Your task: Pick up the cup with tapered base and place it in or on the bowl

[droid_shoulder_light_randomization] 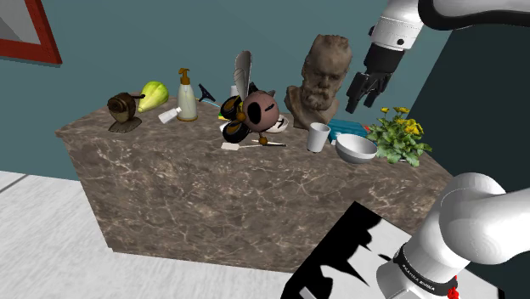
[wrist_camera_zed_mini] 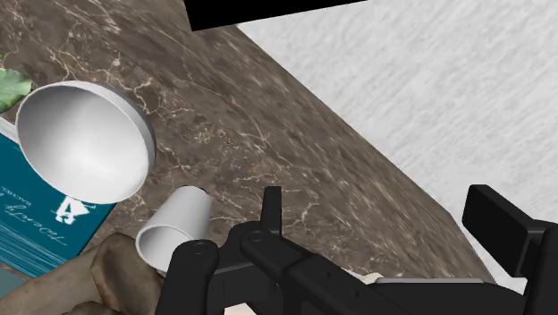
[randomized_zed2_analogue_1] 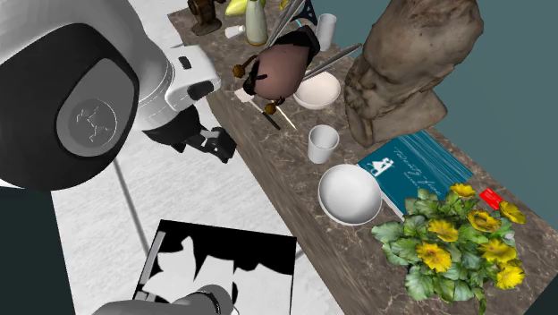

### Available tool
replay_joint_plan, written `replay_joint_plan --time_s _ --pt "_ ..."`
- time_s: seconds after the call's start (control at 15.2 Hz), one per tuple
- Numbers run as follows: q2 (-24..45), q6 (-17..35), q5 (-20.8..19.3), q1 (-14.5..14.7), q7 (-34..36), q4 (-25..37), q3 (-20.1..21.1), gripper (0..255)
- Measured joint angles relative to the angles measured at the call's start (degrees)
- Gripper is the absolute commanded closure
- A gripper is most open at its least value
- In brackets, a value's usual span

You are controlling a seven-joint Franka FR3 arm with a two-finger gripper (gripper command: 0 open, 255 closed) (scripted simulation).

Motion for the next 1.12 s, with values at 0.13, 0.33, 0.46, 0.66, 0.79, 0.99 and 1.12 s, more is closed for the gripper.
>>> replay_joint_plan --time_s 0.13,0.33,0.46,0.66,0.79,0.99,1.12 --pt "0.6 0.6 -0.3 -0.1 -0.5 -0.1 -0.5 0" --pt "3.2 4.3 -1.6 -0.6 -2.4 -1.3 -2.5 0" --pt "6.8 7.6 -2.7 -1.0 -4.3 -0.9 -4.5 0" --pt "11.3 11.9 -3.8 -1.4 -6.6 -0.9 -6.8 0" --pt "14.6 15.2 -4.5 -1.8 -8.4 -0.8 -8.6 0" --pt "20.2 18.9 -4.9 -2.0 -10.9 1.2 -10.9 0" --pt "23.9 21.8 -4.9 -2.0 -12.3 1.7 -12.3 0"
